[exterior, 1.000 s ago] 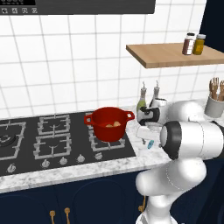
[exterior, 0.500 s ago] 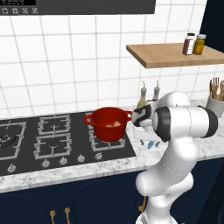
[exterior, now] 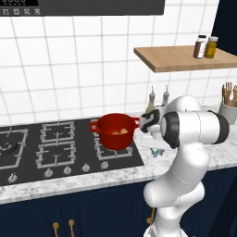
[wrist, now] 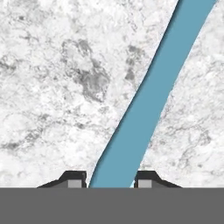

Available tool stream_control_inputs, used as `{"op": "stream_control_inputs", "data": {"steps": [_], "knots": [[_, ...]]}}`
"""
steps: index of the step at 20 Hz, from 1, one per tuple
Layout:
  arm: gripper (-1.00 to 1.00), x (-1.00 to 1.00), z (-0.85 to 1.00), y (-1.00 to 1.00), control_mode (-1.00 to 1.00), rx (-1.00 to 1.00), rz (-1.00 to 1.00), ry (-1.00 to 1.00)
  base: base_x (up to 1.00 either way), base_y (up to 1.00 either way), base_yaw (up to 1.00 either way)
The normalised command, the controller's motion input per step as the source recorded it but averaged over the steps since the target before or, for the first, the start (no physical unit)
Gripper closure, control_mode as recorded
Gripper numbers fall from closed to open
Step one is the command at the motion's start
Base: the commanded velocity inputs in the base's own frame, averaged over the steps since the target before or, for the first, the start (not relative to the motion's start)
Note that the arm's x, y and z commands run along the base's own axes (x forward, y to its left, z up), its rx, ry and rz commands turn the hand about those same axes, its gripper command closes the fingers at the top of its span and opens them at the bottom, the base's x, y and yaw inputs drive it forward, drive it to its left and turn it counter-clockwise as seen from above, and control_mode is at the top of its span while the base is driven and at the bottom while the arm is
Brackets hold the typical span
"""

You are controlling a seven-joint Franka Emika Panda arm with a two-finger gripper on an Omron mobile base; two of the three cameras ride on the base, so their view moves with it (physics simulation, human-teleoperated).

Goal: Put the potato and potato in the pot. Retrieve the spatula and lightly stir the vegetables in the pot.

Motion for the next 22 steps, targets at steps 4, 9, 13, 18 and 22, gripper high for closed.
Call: {"op": "stream_control_inputs", "data": {"steps": [4,9,13,18,22], "knots": [[1.00,-0.70,0.45,0.03,-1.00,0.00,-0.04,-0.03,0.00,0.00,0.00],[1.00,-0.76,1.00,0.11,-1.00,0.00,0.00,-0.01,0.00,0.00,0.00],[1.00,-0.68,1.00,0.16,-1.00,0.00,0.00,0.01,0.00,0.00,0.00],[1.00,-0.68,1.00,0.39,-1.00,0.00,0.00,0.05,0.00,0.00,0.00],[1.00,-0.37,1.00,0.57,-1.00,-0.14,0.10,0.08,0.00,0.00,0.00]]}}
